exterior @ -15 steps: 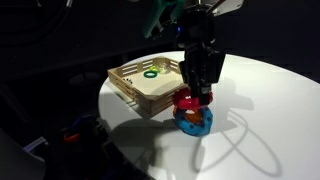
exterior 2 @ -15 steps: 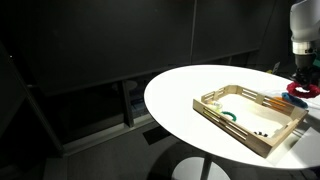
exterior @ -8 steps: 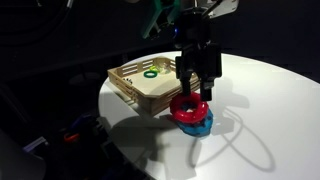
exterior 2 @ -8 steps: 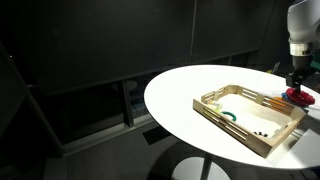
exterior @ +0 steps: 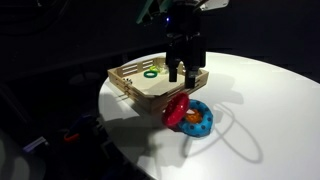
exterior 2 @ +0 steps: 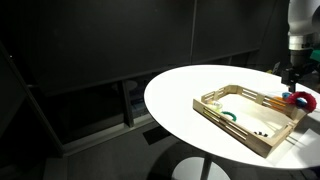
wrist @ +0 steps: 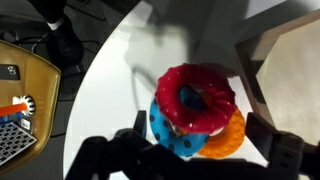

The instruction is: Put the red ring on the table

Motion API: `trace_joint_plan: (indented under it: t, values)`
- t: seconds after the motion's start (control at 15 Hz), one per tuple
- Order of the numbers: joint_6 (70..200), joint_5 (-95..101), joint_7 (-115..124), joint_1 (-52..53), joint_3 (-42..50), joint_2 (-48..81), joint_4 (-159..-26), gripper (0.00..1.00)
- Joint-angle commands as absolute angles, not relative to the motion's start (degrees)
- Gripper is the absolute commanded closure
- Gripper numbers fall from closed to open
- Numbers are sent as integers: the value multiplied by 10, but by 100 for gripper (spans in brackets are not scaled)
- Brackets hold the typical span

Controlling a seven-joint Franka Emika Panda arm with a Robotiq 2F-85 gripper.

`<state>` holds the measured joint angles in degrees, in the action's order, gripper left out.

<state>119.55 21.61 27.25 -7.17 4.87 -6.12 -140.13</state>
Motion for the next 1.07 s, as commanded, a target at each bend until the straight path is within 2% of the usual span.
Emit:
trace_joint_plan:
  t: [0.0,0.6,1.0]
  values:
    - [1151,165,221,-65,46,-92,-1387,0]
    - [1054,70,122,-52,41,-133,-1344,0]
    - [1061,79,117,-51,35,-140,-1348,0]
